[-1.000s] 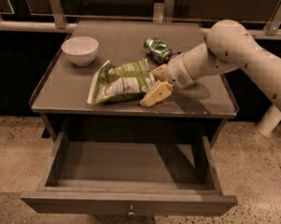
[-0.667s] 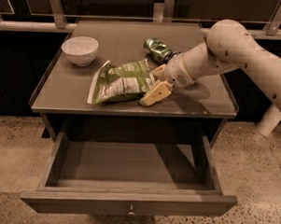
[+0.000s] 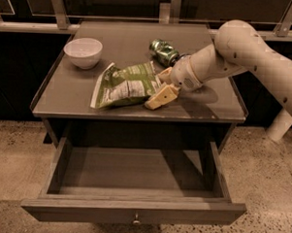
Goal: Place green jalapeno chip bag into top drawer
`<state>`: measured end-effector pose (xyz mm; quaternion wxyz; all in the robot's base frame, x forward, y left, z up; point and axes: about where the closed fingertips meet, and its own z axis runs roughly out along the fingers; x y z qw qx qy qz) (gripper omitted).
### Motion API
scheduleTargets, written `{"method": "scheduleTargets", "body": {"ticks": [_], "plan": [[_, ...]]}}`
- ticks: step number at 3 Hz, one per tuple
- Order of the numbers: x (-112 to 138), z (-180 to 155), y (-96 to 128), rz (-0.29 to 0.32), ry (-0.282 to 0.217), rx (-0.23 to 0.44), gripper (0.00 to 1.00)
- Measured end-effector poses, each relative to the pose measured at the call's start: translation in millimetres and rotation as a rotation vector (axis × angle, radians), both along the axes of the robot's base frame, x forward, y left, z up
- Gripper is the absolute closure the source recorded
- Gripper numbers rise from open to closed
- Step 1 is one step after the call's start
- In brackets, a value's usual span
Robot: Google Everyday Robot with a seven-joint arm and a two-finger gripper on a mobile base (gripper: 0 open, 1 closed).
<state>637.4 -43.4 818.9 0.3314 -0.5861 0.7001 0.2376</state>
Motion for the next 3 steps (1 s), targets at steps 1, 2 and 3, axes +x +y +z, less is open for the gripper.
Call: {"method": "scheduleTargets", "body": {"ticks": [1, 2, 3], "plan": [[0, 8, 0, 0.000, 0.000, 0.000, 1.00], [-10, 38, 0, 0.028, -0.042, 0.016, 1.00], [-22, 57, -3, 0.063, -0.060, 0.051, 1.00]]}}
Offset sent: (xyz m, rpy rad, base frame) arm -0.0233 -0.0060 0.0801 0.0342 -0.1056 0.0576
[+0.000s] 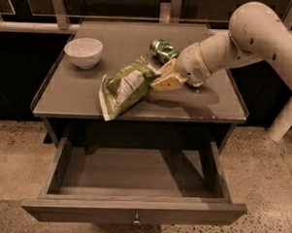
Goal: Place green jalapeno chip bag into top drawer
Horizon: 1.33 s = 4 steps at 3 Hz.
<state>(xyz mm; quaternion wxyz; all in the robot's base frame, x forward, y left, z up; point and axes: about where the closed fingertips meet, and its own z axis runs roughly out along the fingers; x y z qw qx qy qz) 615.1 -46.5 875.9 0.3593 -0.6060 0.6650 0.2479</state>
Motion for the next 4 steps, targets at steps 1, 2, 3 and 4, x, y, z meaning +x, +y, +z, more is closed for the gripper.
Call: {"method": "scheduleTargets", "body": {"ticks": [1, 2, 3, 4], "plan": [[-27, 9, -9, 0.016, 0.020, 0.048, 1.00], [-62, 10, -22, -0.021, 0.057, 0.088, 1.00], [-95, -2, -32, -0.068, 0.114, 0.132, 1.00], [-119, -13, -38, -0.106, 0.158, 0.167, 1.00]]}}
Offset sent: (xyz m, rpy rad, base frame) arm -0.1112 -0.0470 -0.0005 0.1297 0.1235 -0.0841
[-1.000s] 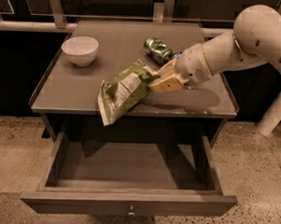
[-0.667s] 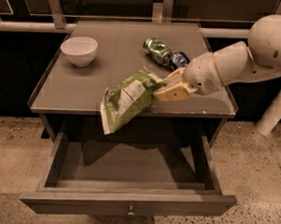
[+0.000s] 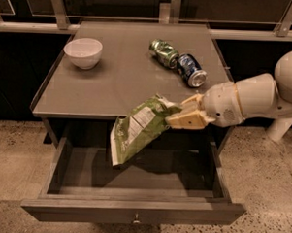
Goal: Place green jalapeno chip bag into top drawer
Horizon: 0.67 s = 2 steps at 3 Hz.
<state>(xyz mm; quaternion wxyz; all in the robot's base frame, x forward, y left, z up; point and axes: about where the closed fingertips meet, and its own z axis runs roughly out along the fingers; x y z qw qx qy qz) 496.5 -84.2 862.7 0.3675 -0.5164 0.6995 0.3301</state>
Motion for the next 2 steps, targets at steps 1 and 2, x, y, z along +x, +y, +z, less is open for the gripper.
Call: {"method": "scheduleTargets", "body": {"ticks": [1, 2], "plan": [[-22, -18, -3, -0.041, 0.062, 0.042, 1.00], [-39, -35, -3, -0.082, 0.107, 0.058, 1.00]]}}
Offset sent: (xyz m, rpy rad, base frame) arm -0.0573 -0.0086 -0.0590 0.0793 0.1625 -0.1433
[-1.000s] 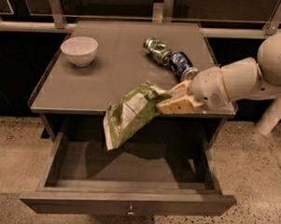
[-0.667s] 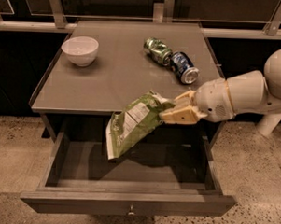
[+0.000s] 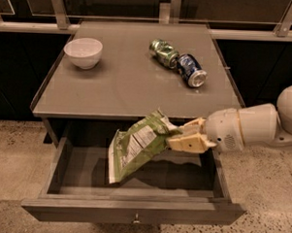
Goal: Place green jalapeno chip bag into top drawer
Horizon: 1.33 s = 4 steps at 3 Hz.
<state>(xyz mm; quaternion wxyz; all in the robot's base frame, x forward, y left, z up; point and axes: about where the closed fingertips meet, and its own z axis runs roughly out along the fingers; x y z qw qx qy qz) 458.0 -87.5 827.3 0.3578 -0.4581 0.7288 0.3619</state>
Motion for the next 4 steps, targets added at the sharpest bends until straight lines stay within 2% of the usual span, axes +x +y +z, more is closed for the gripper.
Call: {"method": "scheduleTargets", "body": {"ticks": [3, 4], "plan": [[-21, -50, -14, -0.187, 0.070, -0.124, 1.00], [-22, -68, -21, -0.218, 0.103, -0.144, 1.00]]}}
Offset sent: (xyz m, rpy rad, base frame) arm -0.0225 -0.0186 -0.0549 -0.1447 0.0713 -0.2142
